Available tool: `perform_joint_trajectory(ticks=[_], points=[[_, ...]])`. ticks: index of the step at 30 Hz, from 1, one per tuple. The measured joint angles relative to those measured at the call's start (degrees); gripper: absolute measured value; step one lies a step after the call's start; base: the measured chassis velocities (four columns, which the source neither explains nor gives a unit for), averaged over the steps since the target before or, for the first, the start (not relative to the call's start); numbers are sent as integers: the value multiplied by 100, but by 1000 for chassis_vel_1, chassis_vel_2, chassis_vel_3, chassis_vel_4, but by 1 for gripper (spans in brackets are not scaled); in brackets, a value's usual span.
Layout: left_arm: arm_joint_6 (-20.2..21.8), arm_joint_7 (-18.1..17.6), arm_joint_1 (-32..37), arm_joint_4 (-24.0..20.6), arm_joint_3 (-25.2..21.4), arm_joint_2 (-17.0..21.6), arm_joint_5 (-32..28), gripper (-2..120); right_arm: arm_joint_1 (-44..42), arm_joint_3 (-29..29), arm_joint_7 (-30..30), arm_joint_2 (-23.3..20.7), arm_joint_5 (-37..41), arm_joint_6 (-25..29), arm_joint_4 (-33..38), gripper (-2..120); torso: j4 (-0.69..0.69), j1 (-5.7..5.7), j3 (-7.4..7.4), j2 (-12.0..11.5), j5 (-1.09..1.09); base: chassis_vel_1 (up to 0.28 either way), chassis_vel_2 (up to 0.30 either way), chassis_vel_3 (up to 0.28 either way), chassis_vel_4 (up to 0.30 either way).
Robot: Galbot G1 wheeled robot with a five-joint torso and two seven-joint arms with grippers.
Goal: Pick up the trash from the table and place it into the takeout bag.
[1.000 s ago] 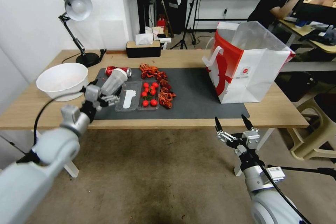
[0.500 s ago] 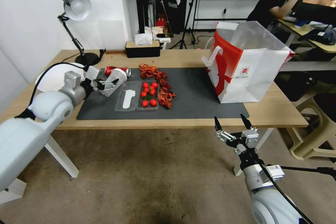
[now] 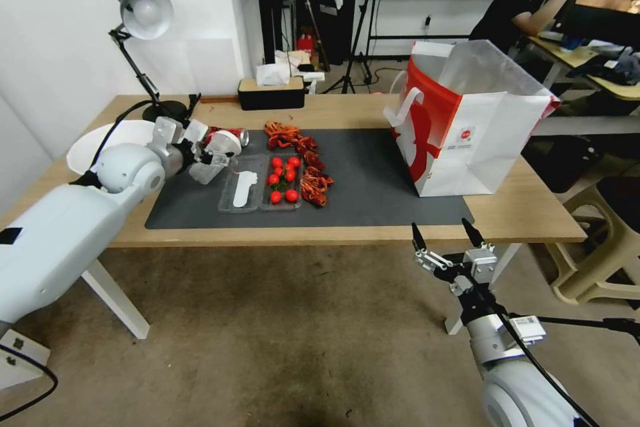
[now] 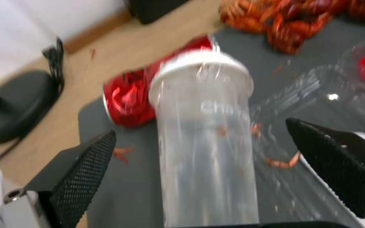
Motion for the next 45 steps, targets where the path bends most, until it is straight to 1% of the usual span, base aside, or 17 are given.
perform_joint_trajectory(ticks=[4, 13, 15, 18, 19, 23, 24, 26, 27, 30, 32, 34, 36, 38, 39, 41, 45], points=[[288, -2, -108, 98, 28, -60, -82, 100, 30, -13, 1, -1, 3, 1, -22, 100, -3, 0, 0, 0, 0, 0, 0, 0, 0], [401, 11, -187, 338, 80, -175, -252, 100, 43, -40, 1, 19, 2, 2, -45, 100, -2, 0, 0, 0, 0, 0, 0, 0, 0], [402, 33, -187, 351, 82, -186, -263, 95, 35, -40, 1, 20, 1, 3, -45, 100, -2, 0, 0, 0, -1, 0, 0, 0, 0], [402, 55, -206, 379, 106, -193, -273, 83, 21, -38, 2, 17, 0, 9, -50, 100, -2, 0, 0, 0, 0, 0, 0, 0, 0], [402, 55, -206, 379, 106, -193, -273, 83, 21, -38, 2, 17, 0, 9, -50, 100, -2, 0, 0, 0, 0, 0, 0, 0, 0], [388, 124, -257, 515, 189, -198, -178, 65, 35, -45, 2, 24, -5, 10, -56, 100, -2, 0, -1, 0, 0, 0, 0, 0, 0], [388, 124, -257, 515, 189, -198, -178, 65, 35, -45, 2, 24, -5, 10, -56, 100, -2, 0, -1, 0, 0, 0, 0, 0, 0], [375, 164, -249, 534, 218, -189, -101, 51, 35, -45, 1, 24, -7, 10, -63, 100, -2, 0, -1, 0, 1, 0, 0, 0, 0], [375, 164, -249, 534, 218, -189, -101, 51, 35, -45, 1, 24, -7, 10, -63, 100, -2, 0, -1, 0, 1, 0, 0, 0, 0], [354, 206, -229, 565, 222, -191, -58, 38, 33, -45, 1, 21, -9, 10, -67, 100, -2, -1, -1, 0, 2, 0, 0, 0, 0], [353, 209, -209, 559, 204, -191, -58, 34, 31, -45, 2, 21, -10, 9, -67, 100, -2, -1, -1, 1, 0, 0, 0, 0, 0], [357, 201, -136, 451, 93, -172, -80, 27, 29, -45, 4, 21, -11, 4, -68, 100, -3, -1, -1, 0, -2, 0, 0, 0, 0], [371, 197, -96, 359, 29, -146, -117, 25, 29, -45, 5, 20, -11, 2, -68, 100, -3, 0, 0, 0, -4, 0, 0, 0, 0], [383, 183, 1, -22, -235, -24, -278, 18, 29, -36, 9, 10, -11, -2, -61, 100, 0, 0, 1, 0, -5, 0, 0, 0, 0], [383, 163, 2, -238, -368, 46, -402, 15, 27, -28, 10, 3, -11, -3, -51, 100, 0, 0, 0, 0, 1, 0, 0, 0, 0], [383, 157, -3, -273, -387, 57, -428, 14, 26, -25, 10, 2, -11, -3, -50, 100, 0, -1, 0, 0, 2, 0, 0, 0, 0], [383, 53, -167, -601, -531, 122, -768, 5, 15, -18, 12, -2, -10, -5, -44, 100, 1, -1, 0, 0, -1, 0, 0, 0, 0]])
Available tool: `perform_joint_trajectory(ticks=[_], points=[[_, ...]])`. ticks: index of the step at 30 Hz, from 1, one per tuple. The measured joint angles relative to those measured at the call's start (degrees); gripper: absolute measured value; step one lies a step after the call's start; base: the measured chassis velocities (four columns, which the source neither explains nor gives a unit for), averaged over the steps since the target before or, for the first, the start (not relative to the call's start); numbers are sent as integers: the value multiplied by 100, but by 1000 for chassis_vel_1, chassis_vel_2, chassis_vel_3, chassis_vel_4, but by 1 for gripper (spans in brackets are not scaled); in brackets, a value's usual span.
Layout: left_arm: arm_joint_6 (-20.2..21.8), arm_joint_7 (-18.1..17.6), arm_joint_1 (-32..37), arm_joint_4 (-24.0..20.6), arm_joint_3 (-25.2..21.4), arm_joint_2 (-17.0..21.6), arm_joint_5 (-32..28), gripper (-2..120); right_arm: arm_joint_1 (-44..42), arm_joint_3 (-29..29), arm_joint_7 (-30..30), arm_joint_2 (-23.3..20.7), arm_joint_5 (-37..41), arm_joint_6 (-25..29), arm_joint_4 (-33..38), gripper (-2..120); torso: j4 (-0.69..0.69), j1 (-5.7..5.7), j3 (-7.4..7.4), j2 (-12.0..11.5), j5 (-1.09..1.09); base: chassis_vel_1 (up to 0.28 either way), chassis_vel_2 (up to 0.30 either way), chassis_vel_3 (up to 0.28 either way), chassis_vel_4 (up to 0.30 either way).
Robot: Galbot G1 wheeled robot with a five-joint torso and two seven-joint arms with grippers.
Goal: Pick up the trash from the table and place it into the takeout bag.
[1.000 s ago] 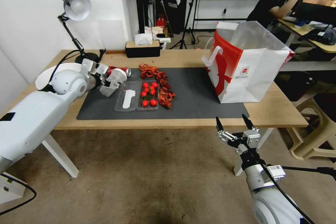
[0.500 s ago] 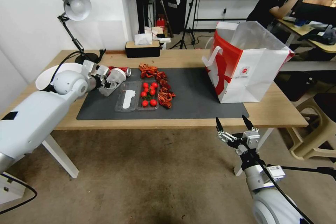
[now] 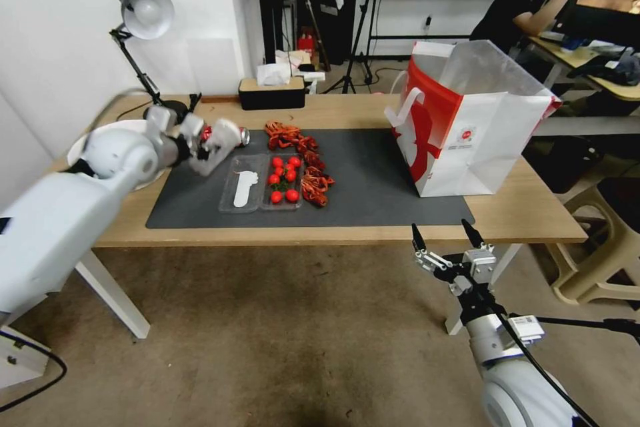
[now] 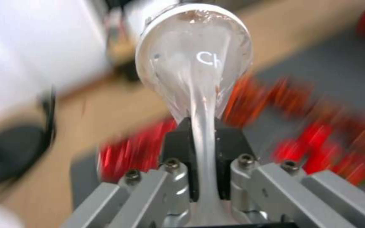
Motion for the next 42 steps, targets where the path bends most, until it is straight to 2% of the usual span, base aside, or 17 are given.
perform_joint_trajectory(ticks=[3, 8, 13, 14, 15, 16, 17, 19, 20, 22, 24, 25, 28, 29, 32, 37, 42], points=[[0, -39, -130, -125, -16, -2, -156, 3, -4, 0, 0, 0, 0, -1, 5, 100, 1, 0, 0, 0, 0, 0, 0, 0, 0], [-5, -215, -785, -396, 145, -180, -699, 3, -8, -12, 1, 12, -7, -17, 41, 100, -2, 0, 0, 0, 5, 0, 0, 0, 0], [-5, -405, -1414, -389, 475, -538, -1192, 3, -12, -14, 3, 19, -14, -31, 73, 100, -4, 0, 0, 0, 2, 0, 0, 0, 0], [-8, -467, -1643, -347, 610, -697, -1406, 3, -19, -15, 3, 21, -17, -35, 84, 100, -11, 1, 0, 0, 7, 0, 0, 0, 0], [-10, -572, -1885, -226, 813, -875, -1614, 3, -46, 6, 5, 27, -25, -39, 94, 100, 2, 0, 0, 0, 4, 0, 0, 0, 0], [-10, -572, -1885, -226, 813, -875, -1614, 3, -46, 6, 5, 27, -25, -39, 94, 100, 2, 0, 0, 0, 4, 0, 0, 0, 0], [-4, -645, -2217, -64, 1106, -1164, -1767, 3, -81, 33, 5, 38, -34, -38, 117, 100, 2, 1, 1, -1, -7, 0, 0, 0, 0], [-11, -685, -3046, 395, 1795, -2051, -1871, 3, -160, 91, 4, 87, -65, -34, 142, 100, -5, 2, 0, 0, 8, 0, 0, 0, 0], [-11, -685, -3046, 395, 1795, -2051, -1871, 3, -160, 91, 4, 87, -65, -34, 142, 100, -5, 2, 0, 0, 8, 0, 0, 0, 0], [-91, -684, -3703, 1100, 2268, -3037, -1872, 3, -202, 112, -2, 166, -116, -17, 148, 100, -8, 2, 0, 0, 9, 0, 0, 0, 0], [-233, -643, -4171, 1790, 2507, -3806, -1841, 3, -190, 108, -11, 242, -152, -7, 120, 100, 0, 2, 0, 0, 2, 0, 0, 0, 0], [-233, -643, -4171, 1790, 2507, -3806, -1841, 3, -190, 108, -11, 242, -152, -7, 120, 100, 0, 2, 0, 0, 2, 0, 0, 0, 0], [-435, -556, -4399, 2585, 2778, -4756, -1722, 3, -150, 89, -22, 305, -178, 6, 58, 100, -4, 2, 0, 0, 4, 0, 0, 0, 0], [-435, -556, -4399, 2585, 2778, -4756, -1722, 3, -150, 89, -22, 305, -178, 6, 58, 100, -4, 2, 0, 0, 4, 0, 0, 0, 0], [-539, -587, -4257, 2793, 2883, -5146, -1675, 1, -144, 103, -24, 311, -178, 24, 26, 100, -4, 1, 0, 0, 3, 0, 0, 0, 0], [-616, -686, -4104, 2854, 2943, -5239, -1620, 1, -128, 111, -24, 306, -171, 29, 8, 100, -2, 1, 0, -1, 2, 0, 0, 0, 0], [-749, -771, -4028, 2888, 2987, -5159, -1602, 21, -86, 105, -26, 283, -160, 29, -27, 100, -2, 1, 0, 0, 1, 0, 0, 0, 0]])
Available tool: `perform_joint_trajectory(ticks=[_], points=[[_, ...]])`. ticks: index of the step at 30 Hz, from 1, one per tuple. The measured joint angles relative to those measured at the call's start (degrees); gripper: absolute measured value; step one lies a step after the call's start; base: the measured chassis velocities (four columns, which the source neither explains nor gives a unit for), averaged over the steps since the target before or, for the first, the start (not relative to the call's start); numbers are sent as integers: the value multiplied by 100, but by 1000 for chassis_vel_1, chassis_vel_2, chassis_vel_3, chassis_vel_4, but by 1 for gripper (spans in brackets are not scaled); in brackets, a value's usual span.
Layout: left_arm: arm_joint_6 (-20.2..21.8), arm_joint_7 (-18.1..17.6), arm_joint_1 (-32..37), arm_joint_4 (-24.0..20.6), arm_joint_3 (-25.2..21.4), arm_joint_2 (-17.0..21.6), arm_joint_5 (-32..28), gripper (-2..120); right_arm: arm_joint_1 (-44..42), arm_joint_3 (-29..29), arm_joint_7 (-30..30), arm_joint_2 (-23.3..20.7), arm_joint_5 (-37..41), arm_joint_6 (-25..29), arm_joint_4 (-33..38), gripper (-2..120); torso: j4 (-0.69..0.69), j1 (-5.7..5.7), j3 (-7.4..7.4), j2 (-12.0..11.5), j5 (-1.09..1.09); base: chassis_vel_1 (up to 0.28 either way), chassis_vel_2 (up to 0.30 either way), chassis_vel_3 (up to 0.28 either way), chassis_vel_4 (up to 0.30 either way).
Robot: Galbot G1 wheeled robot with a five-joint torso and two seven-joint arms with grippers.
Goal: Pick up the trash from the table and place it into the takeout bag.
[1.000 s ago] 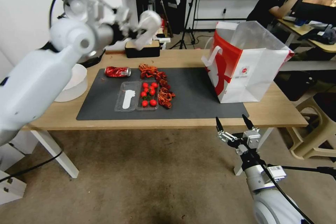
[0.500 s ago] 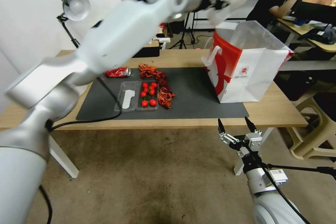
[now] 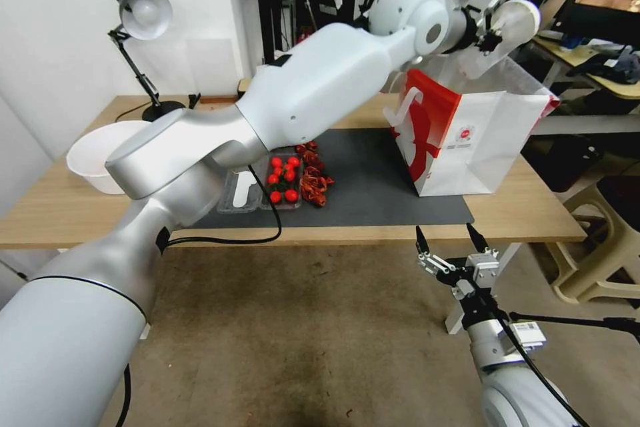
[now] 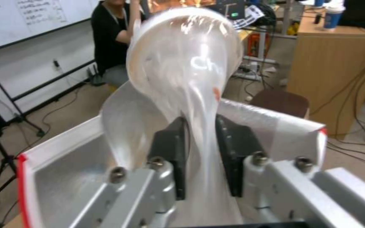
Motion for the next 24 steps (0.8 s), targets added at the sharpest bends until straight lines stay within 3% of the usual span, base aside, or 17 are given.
perform_joint_trajectory(ticks=[6, 12, 14, 18, 20, 21, 24], points=[[13, -52, 71, -176, -60, 207, 1, 40, 35, -36, -2, -9, 11, -3, -26, 100, 0, 0, 0, 0, 0, 0, 0, 0, 0], [90, -269, 313, -725, -191, 752, -44, 67, 77, -58, -2, -17, 25, -26, -15, 100, 0, 0, 0, 0, -1, 0, 0, 0, 0], [112, -336, 373, -835, -230, 850, -88, 71, 77, -59, -2, -21, 27, -27, -10, 100, 0, 0, 0, 1, -1, 0, 0, 0, 0], [180, -536, 722, -1334, -435, 1346, -73, 86, 60, -59, -2, -13, 26, -28, 12, 100, -1, 0, 0, 1, -2, 0, 0, 0, 0], [117, -585, 1126, -1847, -585, 1831, 157, 96, 60, -71, -1, -2, 20, -28, 21, 100, -2, 0, 0, 0, -3, 0, 0, 0, 0], [117, -585, 1126, -1847, -585, 1831, 157, 96, 60, -71, -1, -2, 20, -28, 21, 100, -2, 0, 0, 0, -3, 0, 0, 0, 0], [-73, -641, 1808, -2689, -857, 2615, 351, 99, 54, -93, -1, -15, 17, -29, 24, 100, -1, 0, 0, 0, -4, 0, 0, 0, 0]])
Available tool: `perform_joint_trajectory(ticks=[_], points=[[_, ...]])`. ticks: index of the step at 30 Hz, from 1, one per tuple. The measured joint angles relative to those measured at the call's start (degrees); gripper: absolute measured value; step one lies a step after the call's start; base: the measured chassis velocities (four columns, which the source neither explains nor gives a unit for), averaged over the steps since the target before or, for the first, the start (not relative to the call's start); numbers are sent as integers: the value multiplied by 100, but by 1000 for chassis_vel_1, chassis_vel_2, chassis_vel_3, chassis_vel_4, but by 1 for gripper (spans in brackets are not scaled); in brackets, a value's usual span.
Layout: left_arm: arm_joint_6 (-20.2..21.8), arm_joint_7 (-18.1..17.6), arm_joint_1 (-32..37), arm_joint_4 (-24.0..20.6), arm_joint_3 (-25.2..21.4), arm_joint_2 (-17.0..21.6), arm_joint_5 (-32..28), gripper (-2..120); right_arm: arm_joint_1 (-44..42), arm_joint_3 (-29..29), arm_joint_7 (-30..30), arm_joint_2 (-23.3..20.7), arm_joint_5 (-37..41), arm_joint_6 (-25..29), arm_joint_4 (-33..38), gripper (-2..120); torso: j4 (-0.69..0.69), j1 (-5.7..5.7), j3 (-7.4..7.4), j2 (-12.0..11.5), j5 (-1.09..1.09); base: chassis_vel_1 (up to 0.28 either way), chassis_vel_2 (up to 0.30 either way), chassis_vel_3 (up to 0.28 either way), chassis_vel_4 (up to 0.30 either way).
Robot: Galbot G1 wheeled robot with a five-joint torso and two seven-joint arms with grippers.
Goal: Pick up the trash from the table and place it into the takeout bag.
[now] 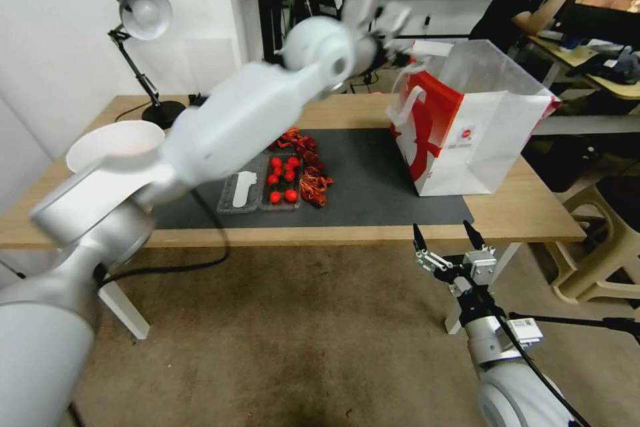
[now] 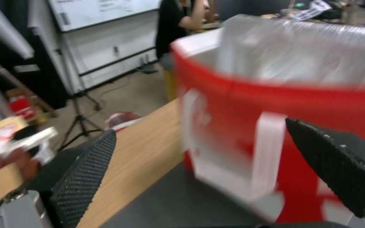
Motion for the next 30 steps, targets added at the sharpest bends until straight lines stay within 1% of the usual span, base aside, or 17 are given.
perform_joint_trajectory(ticks=[1, 5, 6, 9, 10, 12, 14, 16, 17, 19, 20, 21, 23, 24, 25, 27, 30], points=[[0, 0, 0, 0, 0, 0, 0, 99, 0, 0, 0, 0, 0, 0, 0, 100, 0, 0, 0, 0, 0, 0, 0, 0, 0], [-287, -105, 1018, -964, -763, 989, 475, 100, -36, -3, -4, -24, -1, 3, 10, 100, 4, 0, 0, 1, 0, 0, 0, 0, 0], [-287, -105, 1018, -964, -763, 989, 475, 100, -36, -3, -4, -24, -1, 3, 10, 100, 4, 0, 0, 1, 0, 0, 0, 0, 0], [-671, 49, 1955, -1511, -1556, 1513, 655, 100, -45, -11, -8, -23, -1, 9, 35, 100, 1, 0, -1, 1, 1, 0, 0, 0, 0], [-671, 49, 1955, -1511, -1556, 1513, 655, 100, -45, -11, -8, -23, -1, 9, 35, 100, 1, 0, -1, 1, 1, 0, 0, 0, 0], [-1079, 114, 2883, -1899, -2174, 1758, 739, 100, -51, -26, -13, -1, -5, 13, 57, 100, 0, -1, -1, 1, 0, 0, 0, 0, 0], [-1292, 164, 3298, -2031, -2468, 1838, 810, 100, -54, -32, -17, 7, -6, 15, 66, 100, -1, 0, 0, 0, -2, 0, 0, 0, 0], [-1979, 232, 4354, -2295, -3137, 1994, 1192, 100, -76, -35, -31, 23, -12, 33, 94, 100, 3, -1, -1, 1, 6, 0, 0, 0, 0], [-1979, 232, 4354, -2295, -3137, 1994, 1192, 100, -76, -35, -31, 23, -12, 33, 94, 100, 3, -1, -1, 1, 6, 0, 0, 0, 0], [-2594, 118, 4928, -2322, -3347, 1988, 1584, 100, -175, 29, -42, 67, -36, 60, 150, 100, 8, -1, -1, 0, 2, 0, 0, 0, 0], [-2594, 118, 4928, -2322, -3347, 1988, 1584, 100, -175, 29, -42, 67, -36, 60, 150, 100, 8, -1, -1, 0, 2, 0, 0, 0, 0], [-3042, 28, 5182, -2246, -3351, 1903, 1777, 100, -399, 172, -53, 177, -109, 114, 245, 100, 7, -1, -1, 0, 5, 0, 0, 0, 0], [-3649, -48, 5433, -2126, -3331, 1756, 1942, 100, -748, 375, -77, 353, -206, 190, 413, 100, -12, -1, 0, 1, -3, 0, 0, 0, 0], [-4137, -209, 5680, -2090, -3405, 1677, 2121, 100, -827, 434, -86, 396, -233, 204, 474, 100, -11, -1, -1, 1, 3, 0, 0, 0, 0], [-4137, -209, 5680, -2090, -3405, 1677, 2121, 100, -827, 434, -86, 396, -233, 204, 474, 100, -11, -1, -1, 1, 3, 0, 0, 0, 0], [-4746, -429, 6078, -2072, -3625, 1544, 2410, 100, -853, 446, -91, 423, -251, 204, 499, 100, -4, -1, -1, 0, 5, 0, 0, 0, 0], [-5163, -352, 6877, -2165, -4112, 1332, 2782, 100, -862, 438, -97, 440, -273, 204, 499, 100, 2, -1, 0, 0, 4, 0, 0, 0, 0]])
